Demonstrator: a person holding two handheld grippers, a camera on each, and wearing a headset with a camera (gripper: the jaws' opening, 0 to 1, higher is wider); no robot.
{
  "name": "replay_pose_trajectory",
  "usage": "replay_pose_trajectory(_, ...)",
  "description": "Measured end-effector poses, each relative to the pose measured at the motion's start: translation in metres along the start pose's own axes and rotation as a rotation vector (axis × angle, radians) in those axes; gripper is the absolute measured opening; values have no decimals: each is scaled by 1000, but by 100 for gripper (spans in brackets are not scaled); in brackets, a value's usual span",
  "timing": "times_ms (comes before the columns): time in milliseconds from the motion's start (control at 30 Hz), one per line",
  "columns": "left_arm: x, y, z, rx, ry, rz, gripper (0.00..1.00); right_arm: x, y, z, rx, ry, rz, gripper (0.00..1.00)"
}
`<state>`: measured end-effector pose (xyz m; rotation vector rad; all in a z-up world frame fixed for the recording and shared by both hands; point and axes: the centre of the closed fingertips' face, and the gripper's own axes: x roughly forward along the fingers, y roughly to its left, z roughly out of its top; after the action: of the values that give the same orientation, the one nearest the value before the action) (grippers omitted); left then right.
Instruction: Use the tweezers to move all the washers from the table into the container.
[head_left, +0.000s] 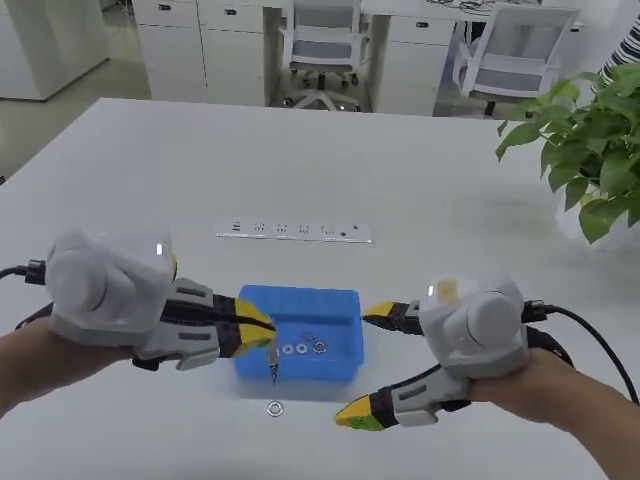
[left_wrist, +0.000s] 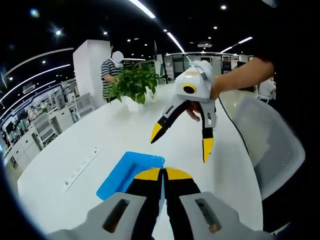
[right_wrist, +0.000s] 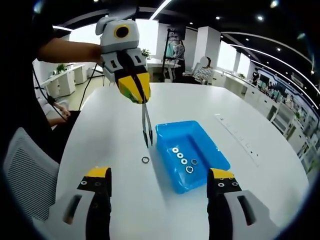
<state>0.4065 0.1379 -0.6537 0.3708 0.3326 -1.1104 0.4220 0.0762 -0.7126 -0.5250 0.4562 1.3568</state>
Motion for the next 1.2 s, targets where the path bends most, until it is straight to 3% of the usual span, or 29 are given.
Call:
replay_pose_trajectory(433,4,-6,-13,-21,3,-3,5,-5,5,-7,41,-37,-55,100)
replay_pose_trajectory(1200,17,-15,-28,-33,14,-38,5,-6,18,-22,71,-27,-45,100)
